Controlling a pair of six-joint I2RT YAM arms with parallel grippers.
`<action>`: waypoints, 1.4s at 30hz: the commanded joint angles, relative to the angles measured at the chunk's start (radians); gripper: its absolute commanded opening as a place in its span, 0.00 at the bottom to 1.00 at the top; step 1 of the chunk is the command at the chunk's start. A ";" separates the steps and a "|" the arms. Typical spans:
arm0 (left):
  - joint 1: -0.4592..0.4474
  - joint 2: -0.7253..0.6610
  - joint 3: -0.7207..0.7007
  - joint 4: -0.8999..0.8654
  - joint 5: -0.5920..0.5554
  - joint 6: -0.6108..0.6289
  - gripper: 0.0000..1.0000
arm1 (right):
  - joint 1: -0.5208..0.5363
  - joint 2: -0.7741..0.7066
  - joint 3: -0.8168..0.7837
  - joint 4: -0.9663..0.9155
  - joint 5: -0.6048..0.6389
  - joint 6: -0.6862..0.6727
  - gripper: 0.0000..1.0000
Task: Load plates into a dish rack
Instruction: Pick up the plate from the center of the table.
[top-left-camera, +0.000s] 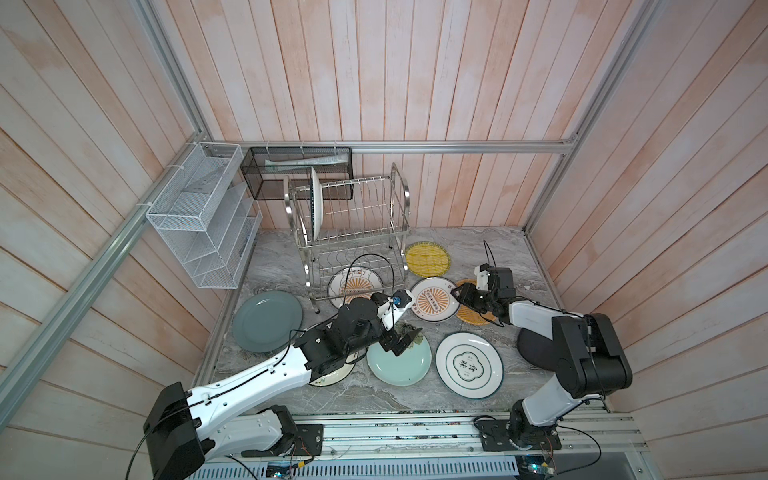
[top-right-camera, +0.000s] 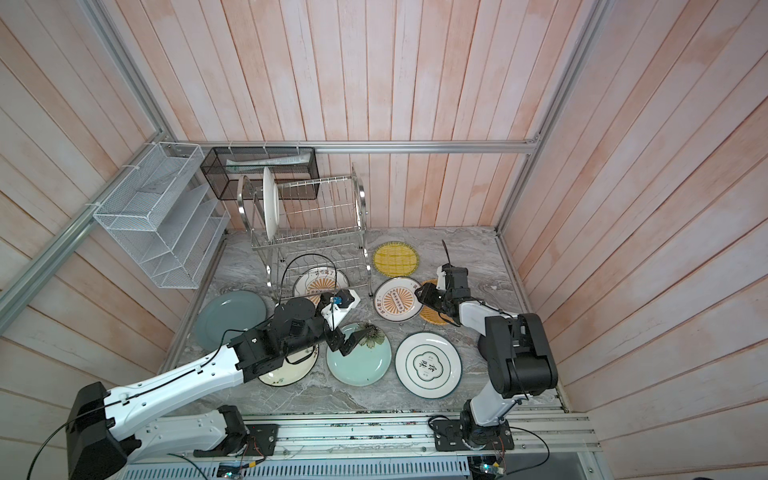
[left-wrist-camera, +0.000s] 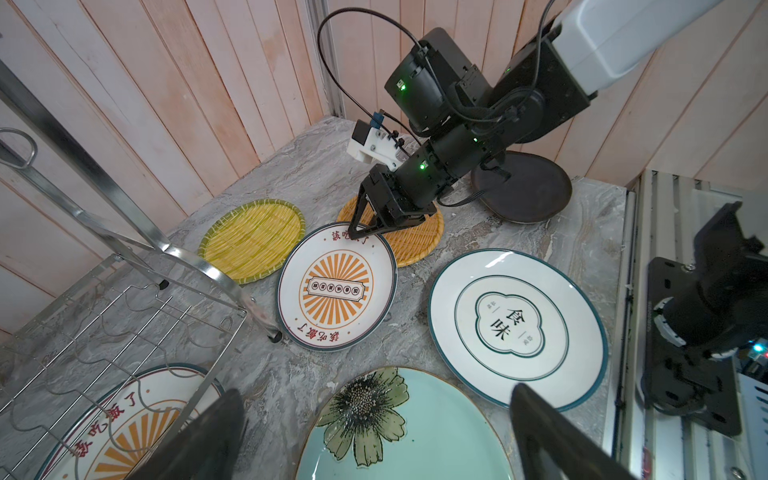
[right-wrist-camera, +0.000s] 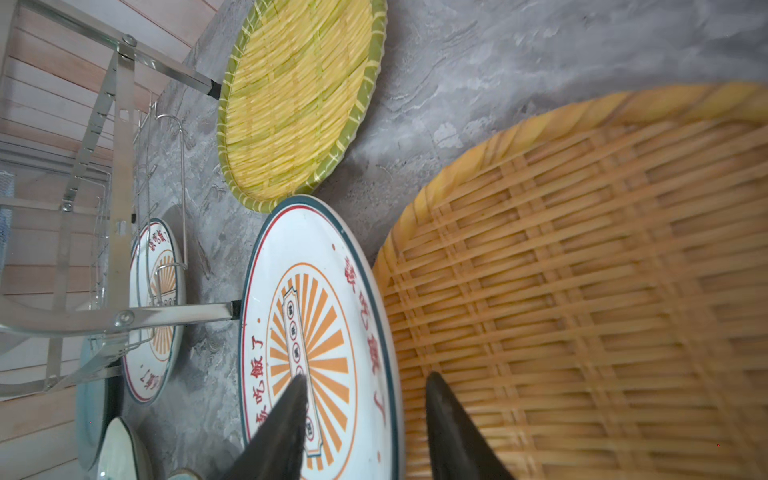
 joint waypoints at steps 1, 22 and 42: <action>-0.003 0.002 0.000 0.007 -0.007 0.014 1.00 | 0.016 0.019 0.027 -0.007 -0.019 0.003 0.39; -0.003 -0.006 -0.007 0.008 -0.020 0.031 1.00 | 0.021 -0.061 0.014 -0.021 -0.003 0.069 0.00; -0.108 0.087 0.039 0.049 -0.075 0.096 1.00 | 0.014 -0.455 0.111 -0.562 0.274 0.293 0.00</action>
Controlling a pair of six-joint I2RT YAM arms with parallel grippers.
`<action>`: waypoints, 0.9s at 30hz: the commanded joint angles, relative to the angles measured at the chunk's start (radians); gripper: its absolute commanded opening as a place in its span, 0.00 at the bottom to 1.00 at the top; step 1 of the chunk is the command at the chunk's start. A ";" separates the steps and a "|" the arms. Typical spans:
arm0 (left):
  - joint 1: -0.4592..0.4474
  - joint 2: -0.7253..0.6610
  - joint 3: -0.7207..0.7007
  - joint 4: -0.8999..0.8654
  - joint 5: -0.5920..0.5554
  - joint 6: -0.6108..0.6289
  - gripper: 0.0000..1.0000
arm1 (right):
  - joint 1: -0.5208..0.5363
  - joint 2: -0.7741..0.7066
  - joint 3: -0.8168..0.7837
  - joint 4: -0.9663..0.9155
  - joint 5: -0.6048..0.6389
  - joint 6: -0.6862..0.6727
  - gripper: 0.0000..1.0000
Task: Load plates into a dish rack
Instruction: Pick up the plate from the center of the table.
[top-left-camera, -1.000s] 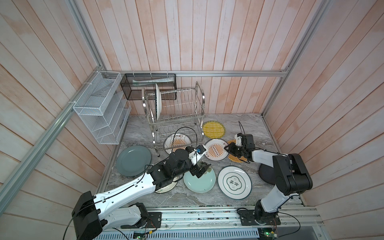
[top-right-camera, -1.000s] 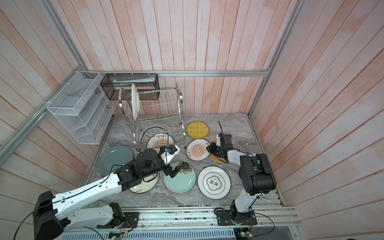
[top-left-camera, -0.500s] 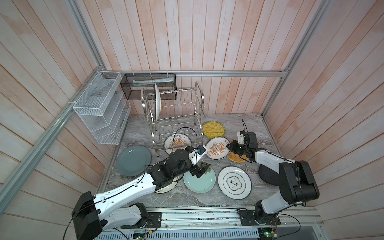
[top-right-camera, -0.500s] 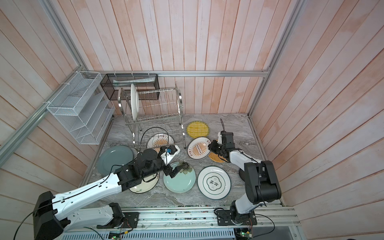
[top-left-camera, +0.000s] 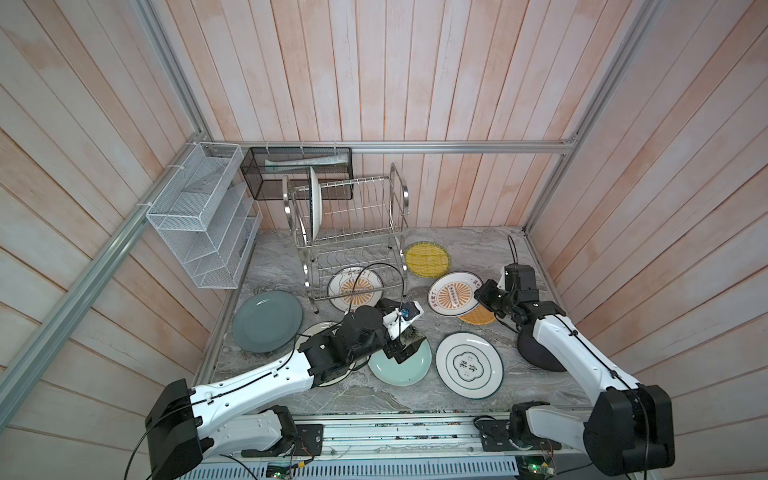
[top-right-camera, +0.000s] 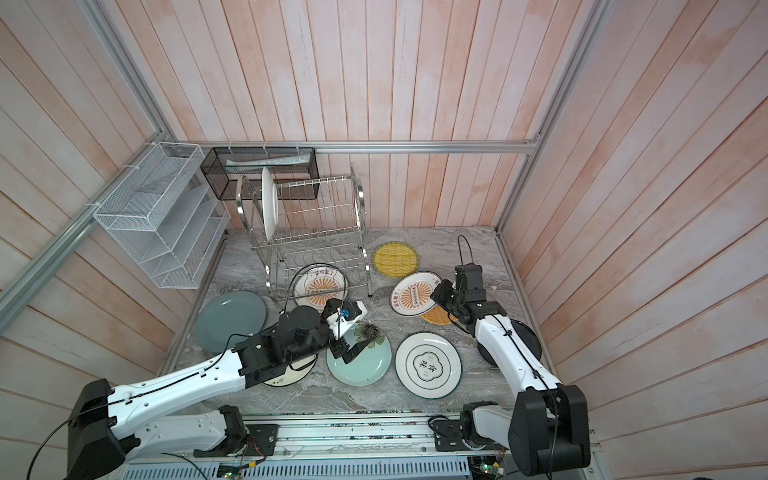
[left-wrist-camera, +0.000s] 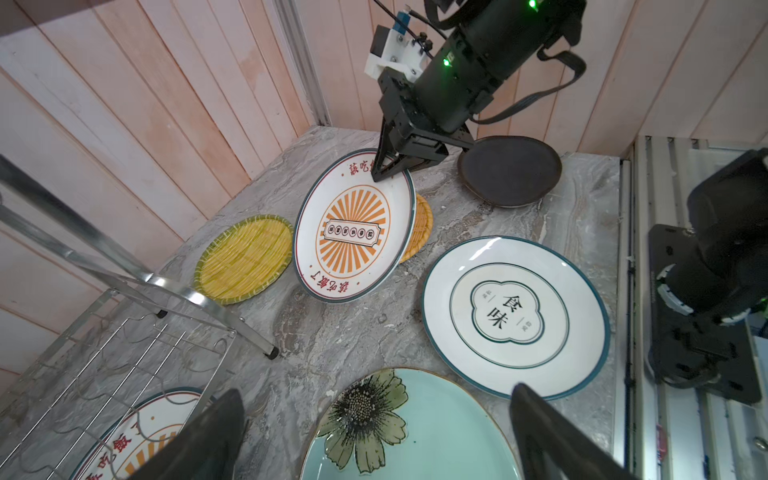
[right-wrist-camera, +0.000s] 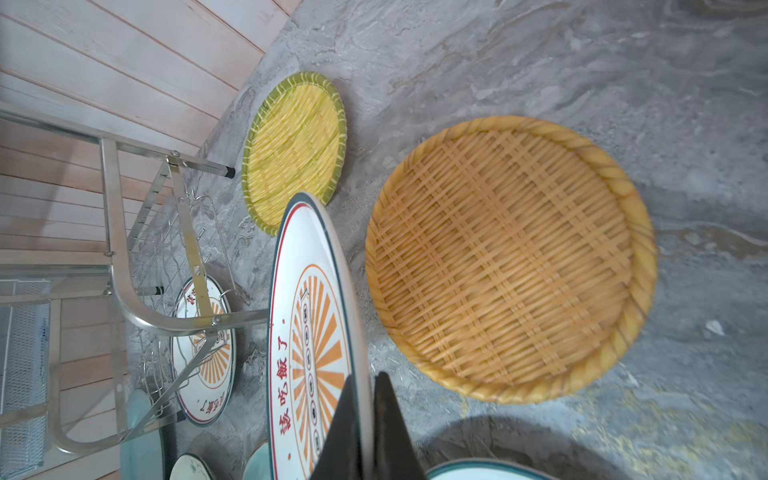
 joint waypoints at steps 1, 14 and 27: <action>-0.032 0.086 0.081 0.000 -0.022 -0.004 1.00 | -0.001 -0.030 0.083 -0.129 0.031 0.075 0.00; -0.177 0.490 0.330 0.160 -0.375 0.221 0.80 | 0.010 -0.146 0.113 -0.229 -0.032 0.161 0.00; -0.198 0.663 0.457 0.252 -0.477 0.374 0.48 | 0.011 -0.216 0.094 -0.269 -0.039 0.136 0.00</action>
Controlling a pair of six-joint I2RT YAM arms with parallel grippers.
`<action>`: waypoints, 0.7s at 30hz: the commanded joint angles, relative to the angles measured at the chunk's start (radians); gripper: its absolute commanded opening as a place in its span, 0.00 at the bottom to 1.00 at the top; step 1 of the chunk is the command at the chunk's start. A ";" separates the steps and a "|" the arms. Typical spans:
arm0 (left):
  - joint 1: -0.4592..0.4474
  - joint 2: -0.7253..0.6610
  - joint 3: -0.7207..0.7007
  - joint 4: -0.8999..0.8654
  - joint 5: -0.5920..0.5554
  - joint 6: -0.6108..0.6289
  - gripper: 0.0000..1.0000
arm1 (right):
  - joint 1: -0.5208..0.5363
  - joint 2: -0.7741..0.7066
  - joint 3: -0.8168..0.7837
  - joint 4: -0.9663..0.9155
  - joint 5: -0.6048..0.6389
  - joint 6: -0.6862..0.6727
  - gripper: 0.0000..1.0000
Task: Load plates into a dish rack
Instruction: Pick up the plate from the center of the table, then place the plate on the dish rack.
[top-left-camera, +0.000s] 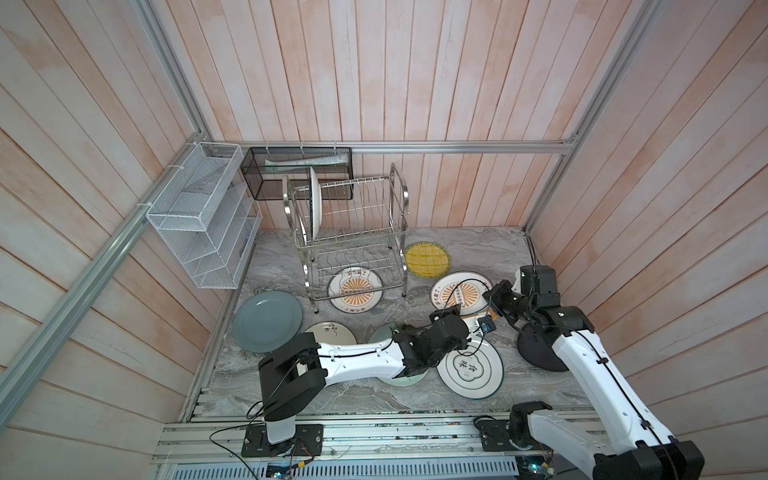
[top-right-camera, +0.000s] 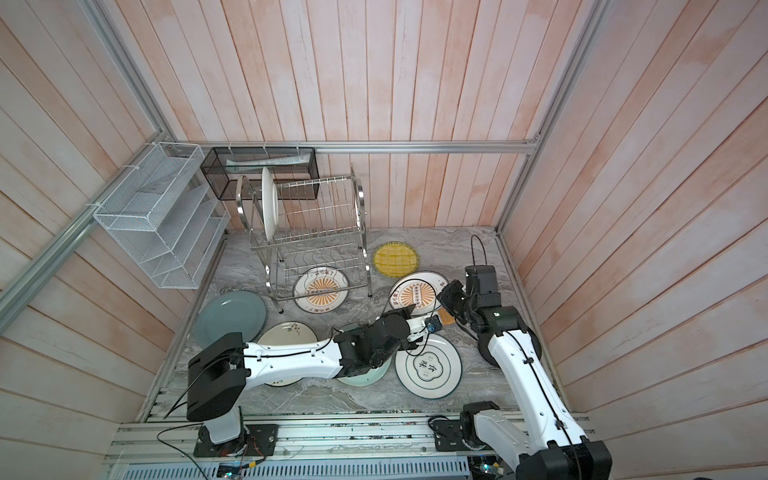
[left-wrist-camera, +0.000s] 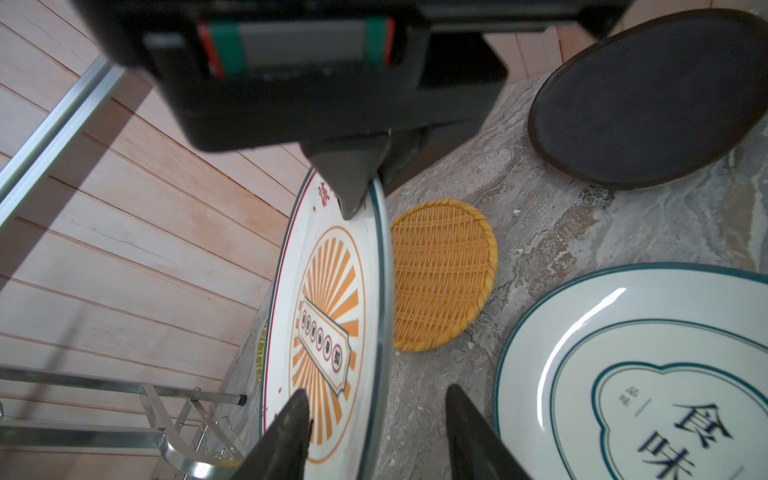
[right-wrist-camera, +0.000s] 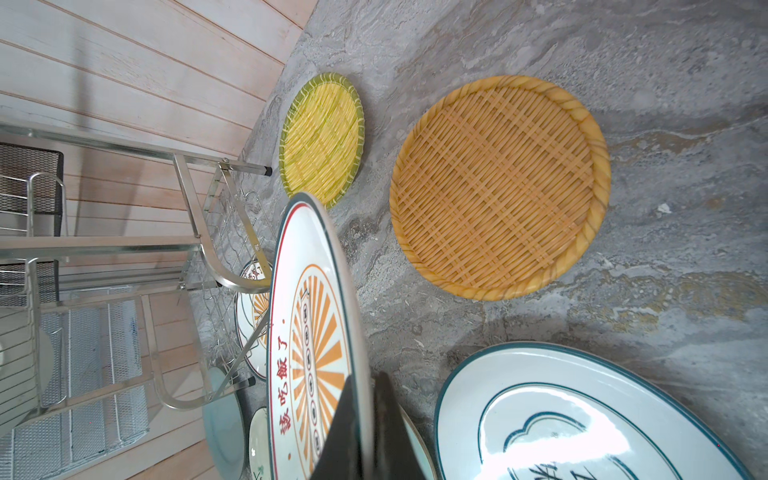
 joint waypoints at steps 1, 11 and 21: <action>-0.005 0.024 0.039 0.033 -0.030 0.043 0.44 | 0.004 -0.024 0.001 -0.013 -0.006 -0.003 0.00; -0.005 0.054 0.077 -0.010 -0.006 0.043 0.25 | 0.006 -0.045 -0.014 -0.016 -0.007 0.005 0.00; -0.005 0.073 0.120 -0.053 -0.010 0.019 0.00 | 0.009 -0.060 -0.021 -0.018 -0.014 0.007 0.00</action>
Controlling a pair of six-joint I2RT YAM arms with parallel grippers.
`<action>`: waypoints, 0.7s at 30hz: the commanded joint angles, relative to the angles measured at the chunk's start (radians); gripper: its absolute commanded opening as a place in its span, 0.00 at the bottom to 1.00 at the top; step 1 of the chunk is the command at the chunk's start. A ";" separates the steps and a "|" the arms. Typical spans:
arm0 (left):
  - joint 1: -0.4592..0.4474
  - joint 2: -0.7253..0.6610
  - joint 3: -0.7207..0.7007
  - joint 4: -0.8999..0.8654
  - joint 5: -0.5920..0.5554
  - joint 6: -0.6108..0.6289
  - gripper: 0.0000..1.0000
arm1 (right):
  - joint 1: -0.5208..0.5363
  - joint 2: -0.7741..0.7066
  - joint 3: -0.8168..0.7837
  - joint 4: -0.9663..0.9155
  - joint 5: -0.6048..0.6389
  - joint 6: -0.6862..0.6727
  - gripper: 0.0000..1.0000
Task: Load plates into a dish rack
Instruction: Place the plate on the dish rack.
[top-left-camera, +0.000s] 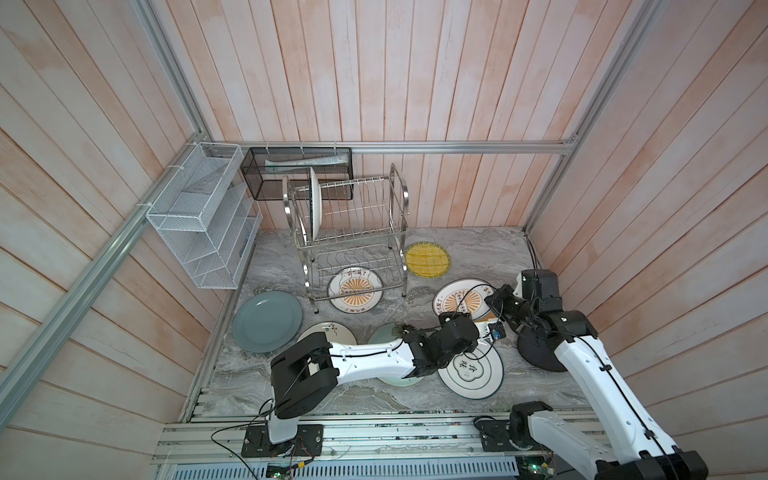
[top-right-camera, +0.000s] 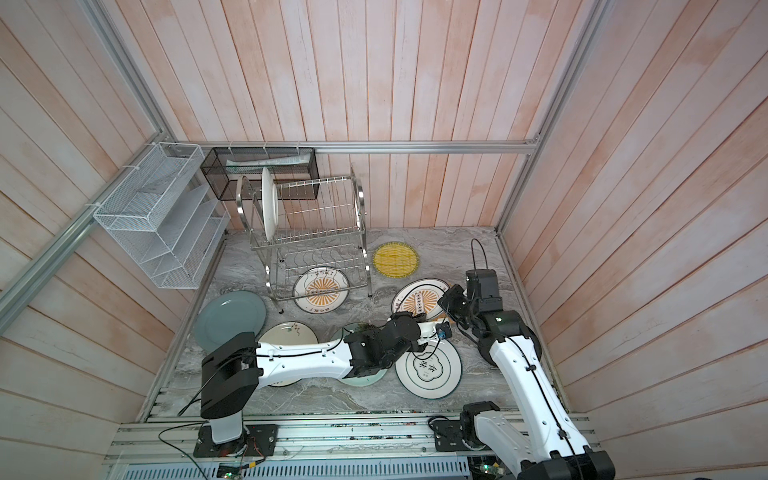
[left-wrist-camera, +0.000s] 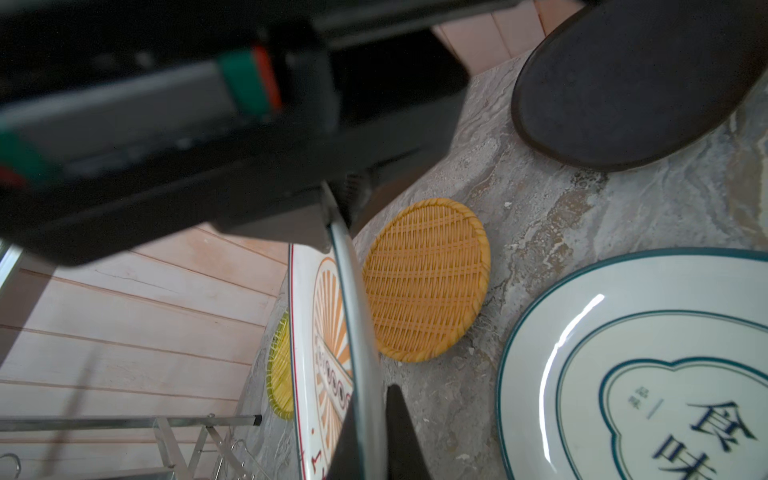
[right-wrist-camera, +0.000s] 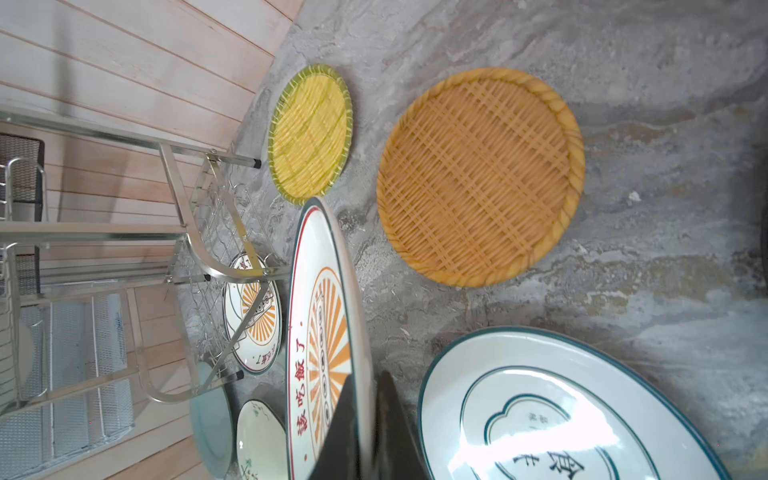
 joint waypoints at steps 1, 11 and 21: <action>0.013 -0.001 0.039 0.002 0.000 -0.076 0.00 | 0.005 -0.029 -0.005 0.033 -0.033 0.019 0.00; 0.004 -0.176 -0.121 -0.017 0.105 -0.123 0.00 | 0.004 0.002 0.007 0.102 -0.030 -0.038 0.65; 0.001 -0.428 -0.285 -0.171 0.230 -0.277 0.00 | 0.001 0.062 0.019 0.331 -0.087 -0.218 0.87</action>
